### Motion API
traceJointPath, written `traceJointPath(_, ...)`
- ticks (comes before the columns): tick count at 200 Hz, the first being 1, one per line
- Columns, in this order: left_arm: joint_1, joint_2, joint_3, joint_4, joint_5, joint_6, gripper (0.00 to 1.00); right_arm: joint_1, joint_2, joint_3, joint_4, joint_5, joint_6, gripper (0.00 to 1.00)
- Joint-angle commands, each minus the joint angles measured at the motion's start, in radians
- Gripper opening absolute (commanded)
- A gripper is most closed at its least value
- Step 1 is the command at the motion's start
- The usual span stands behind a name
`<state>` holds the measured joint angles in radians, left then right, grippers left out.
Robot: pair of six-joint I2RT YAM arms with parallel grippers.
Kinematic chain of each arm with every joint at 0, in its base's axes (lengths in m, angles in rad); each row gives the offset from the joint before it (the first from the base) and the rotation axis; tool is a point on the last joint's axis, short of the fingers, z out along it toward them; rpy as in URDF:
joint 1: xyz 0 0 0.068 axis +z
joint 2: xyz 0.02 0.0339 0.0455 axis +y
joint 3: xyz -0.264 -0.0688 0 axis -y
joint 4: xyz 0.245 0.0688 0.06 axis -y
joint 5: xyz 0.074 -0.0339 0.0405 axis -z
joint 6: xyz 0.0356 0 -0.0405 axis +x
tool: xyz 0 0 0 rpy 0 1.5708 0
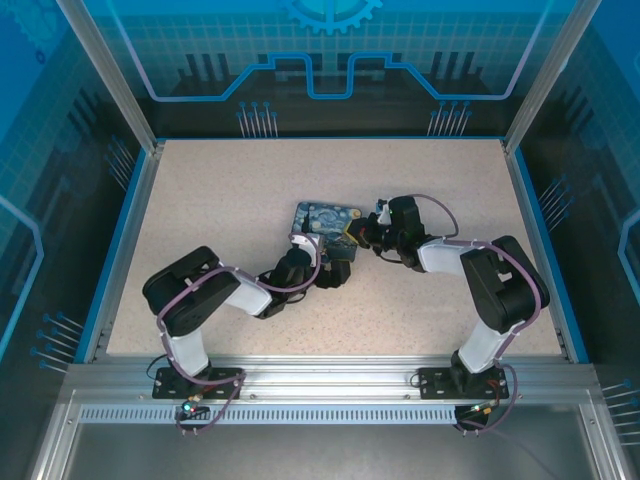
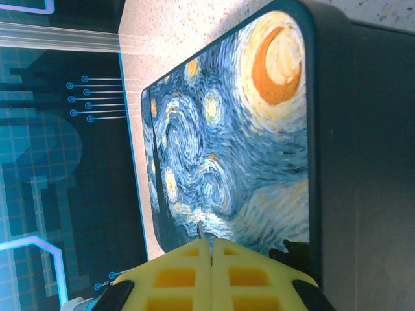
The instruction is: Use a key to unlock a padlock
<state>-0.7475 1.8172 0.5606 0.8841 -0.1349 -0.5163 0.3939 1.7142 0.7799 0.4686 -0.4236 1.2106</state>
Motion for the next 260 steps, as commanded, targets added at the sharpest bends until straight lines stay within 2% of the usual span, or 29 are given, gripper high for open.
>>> traceJointPath(1,-0.004,0.063,0.002,0.047,0.044,-0.004,0.99,0.000,0.021,-0.004,-0.046,0.019,-0.017,0.00)
traceJointPath(32,-0.003,0.090,0.007,0.083,0.087,-0.026,0.98,-0.006,0.018,-0.011,-0.049,0.019,-0.022,0.00)
traceJointPath(71,-0.004,0.060,-0.020,-0.009,-0.068,0.007,0.98,-0.009,0.012,-0.012,-0.052,0.017,-0.022,0.00)
traceJointPath(94,-0.003,0.015,-0.001,-0.176,-0.169,0.022,0.98,-0.010,0.008,-0.010,-0.056,0.020,-0.024,0.00)
traceJointPath(127,-0.003,-0.010,0.019,-0.265,-0.219,0.055,0.99,-0.011,0.002,-0.010,-0.061,0.017,-0.025,0.00)
traceJointPath(168,-0.003,0.031,0.073,-0.268,-0.136,0.079,0.99,-0.012,0.002,-0.013,-0.062,0.019,-0.026,0.00)
traceJointPath(208,-0.002,0.069,0.100,-0.180,0.033,0.078,0.98,-0.011,0.000,-0.011,-0.069,0.019,-0.030,0.00)
traceJointPath(260,0.033,0.061,0.072,-0.010,0.230,-0.045,0.94,-0.013,0.004,-0.010,-0.075,0.020,-0.036,0.00)
